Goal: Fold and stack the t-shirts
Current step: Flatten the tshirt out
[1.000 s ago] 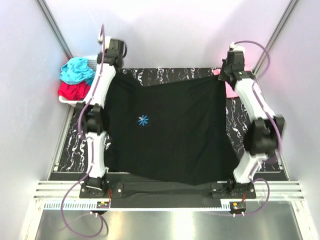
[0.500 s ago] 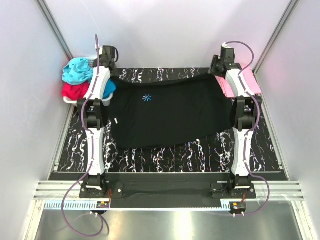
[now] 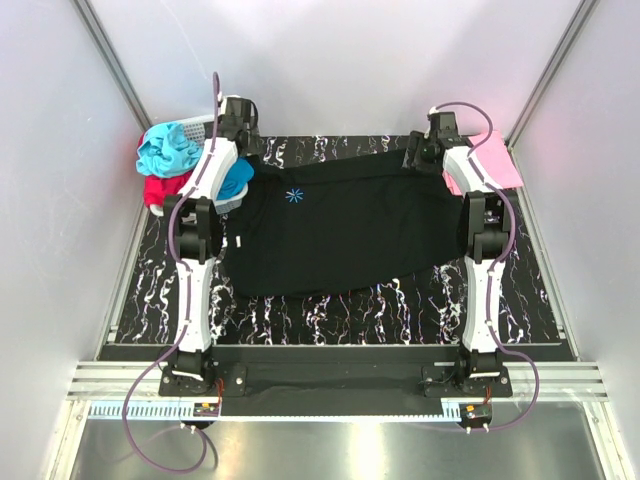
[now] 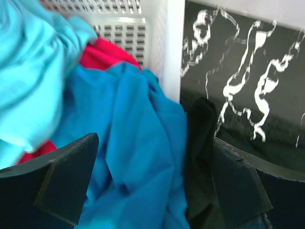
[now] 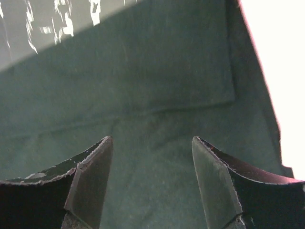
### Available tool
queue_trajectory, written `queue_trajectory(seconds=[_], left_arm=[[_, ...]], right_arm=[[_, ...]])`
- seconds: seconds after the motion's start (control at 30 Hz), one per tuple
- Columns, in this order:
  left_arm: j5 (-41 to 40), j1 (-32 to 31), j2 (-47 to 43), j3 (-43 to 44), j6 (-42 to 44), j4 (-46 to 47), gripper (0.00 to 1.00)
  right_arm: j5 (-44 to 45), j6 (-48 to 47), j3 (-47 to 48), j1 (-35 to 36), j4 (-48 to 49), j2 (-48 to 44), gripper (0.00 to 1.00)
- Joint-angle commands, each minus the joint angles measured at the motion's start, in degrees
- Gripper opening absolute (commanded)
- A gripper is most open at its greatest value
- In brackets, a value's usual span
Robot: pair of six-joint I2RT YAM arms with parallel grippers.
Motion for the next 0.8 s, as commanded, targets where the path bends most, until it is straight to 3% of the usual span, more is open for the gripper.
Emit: queue_trajectory(seconds=[0.0,0.17,0.6,0.77], left_arm=[[-3.6,0.2,-6.2,-1.9,-2.1,1.2,0.99],[-4.8,0.5,-11.2,-7.7,-6.3,4.3,0.99],[-1.0,0.2,-14.5,-0.9,-3.3,3.9,0.99],[0.8,0.1,-21.2,-8.2,-3.2,2.9,0.98]], right_arm=[[-2.7,-2.0,-3.1,0.5,1.0,-6.8,0.74],[-5.6,-2.5,-7.1,0.6,2.4,-10.0,0.73],[-6.2,-3.0,-12.4,1.6,3.5,-12.7,0.73],[-5.7,-3.1,-13.7,2.4,3.7,-14.1,0.72]])
